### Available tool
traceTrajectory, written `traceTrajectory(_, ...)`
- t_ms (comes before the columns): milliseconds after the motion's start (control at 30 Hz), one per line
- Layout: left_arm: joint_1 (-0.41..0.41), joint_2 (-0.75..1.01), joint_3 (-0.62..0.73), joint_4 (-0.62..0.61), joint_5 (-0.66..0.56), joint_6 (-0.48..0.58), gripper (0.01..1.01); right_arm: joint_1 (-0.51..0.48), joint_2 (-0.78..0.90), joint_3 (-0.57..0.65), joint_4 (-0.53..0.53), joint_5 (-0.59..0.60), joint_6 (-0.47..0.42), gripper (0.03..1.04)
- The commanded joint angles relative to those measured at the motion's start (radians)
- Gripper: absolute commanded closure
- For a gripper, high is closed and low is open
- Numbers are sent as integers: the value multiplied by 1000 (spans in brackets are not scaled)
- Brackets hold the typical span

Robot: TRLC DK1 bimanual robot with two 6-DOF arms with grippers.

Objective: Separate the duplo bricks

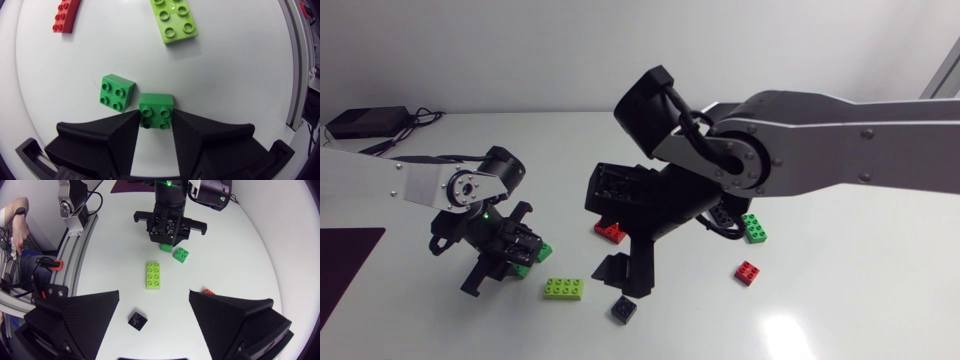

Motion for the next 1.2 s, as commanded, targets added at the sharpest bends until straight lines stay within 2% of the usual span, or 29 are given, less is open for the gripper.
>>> traceTrajectory(0, -12, 26, -17, 4, -11, -11, 770, -9, -27, -35, -3, 3, -23, 62)
traceTrajectory(133, -15, 29, -14, 10, -17, -18, 738, -13, -41, -44, -3, 3, -26, 62)
traceTrajectory(267, -13, 29, -4, 13, -17, -29, 467, -17, -54, -55, -5, 3, -29, 62)
traceTrajectory(467, -10, 3, 21, 8, -17, -55, 182, -18, -80, -73, -6, 3, -33, 62)
traceTrajectory(533, -10, -17, 27, 4, -17, -69, 128, -18, -94, -81, -9, 3, -32, 62)
traceTrajectory(700, -9, -89, 55, -18, -4, -112, 108, -24, -143, -108, -12, 9, -24, 62)
traceTrajectory(833, -12, -144, 84, -18, 36, -203, 95, -44, -183, -136, -11, 21, 0, 62)
traceTrajectory(933, -18, -192, 90, -18, 86, -285, 82, -61, -209, -164, 8, 42, 26, 62)
traceTrajectory(1167, -61, -307, 82, -15, 158, -554, 66, -93, -252, -197, 49, 128, 117, 62)
